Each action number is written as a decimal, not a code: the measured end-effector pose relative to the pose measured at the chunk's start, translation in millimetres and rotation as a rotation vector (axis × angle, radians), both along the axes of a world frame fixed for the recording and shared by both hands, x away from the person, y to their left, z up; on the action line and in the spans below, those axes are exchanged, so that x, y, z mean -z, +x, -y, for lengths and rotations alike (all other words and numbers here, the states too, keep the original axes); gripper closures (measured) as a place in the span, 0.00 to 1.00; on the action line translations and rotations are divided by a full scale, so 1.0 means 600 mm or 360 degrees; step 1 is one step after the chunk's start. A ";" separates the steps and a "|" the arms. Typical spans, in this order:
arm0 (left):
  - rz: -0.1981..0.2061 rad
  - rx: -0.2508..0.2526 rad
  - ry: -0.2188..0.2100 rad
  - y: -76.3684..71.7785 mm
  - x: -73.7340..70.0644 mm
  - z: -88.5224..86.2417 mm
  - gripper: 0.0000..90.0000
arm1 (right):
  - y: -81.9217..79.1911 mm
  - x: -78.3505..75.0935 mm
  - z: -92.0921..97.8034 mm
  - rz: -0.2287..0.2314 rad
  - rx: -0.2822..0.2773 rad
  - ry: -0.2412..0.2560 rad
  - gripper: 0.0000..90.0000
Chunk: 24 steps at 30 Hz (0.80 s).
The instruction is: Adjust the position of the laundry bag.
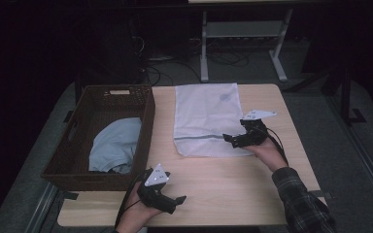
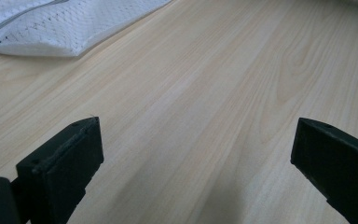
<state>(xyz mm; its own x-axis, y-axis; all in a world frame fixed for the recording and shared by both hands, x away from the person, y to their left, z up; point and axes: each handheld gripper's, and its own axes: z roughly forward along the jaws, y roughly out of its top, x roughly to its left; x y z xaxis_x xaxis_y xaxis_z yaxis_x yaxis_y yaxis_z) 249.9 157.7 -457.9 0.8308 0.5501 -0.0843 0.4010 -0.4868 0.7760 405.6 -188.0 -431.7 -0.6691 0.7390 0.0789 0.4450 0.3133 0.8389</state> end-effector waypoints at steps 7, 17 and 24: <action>-0.0002 0.0004 -0.0001 -0.001 0.000 0.000 0.02 | 0.021 0.004 -0.012 -0.0020 0.0010 0.0000 0.03; -0.0007 0.0007 -0.0007 0.000 0.000 -0.001 0.02 | 0.057 0.010 -0.029 -0.0046 0.0026 -0.0017 0.03; -0.0008 0.0000 -0.0015 0.000 -0.001 -0.002 0.02 | 0.077 0.009 -0.039 -0.0054 0.0039 -0.0018 0.03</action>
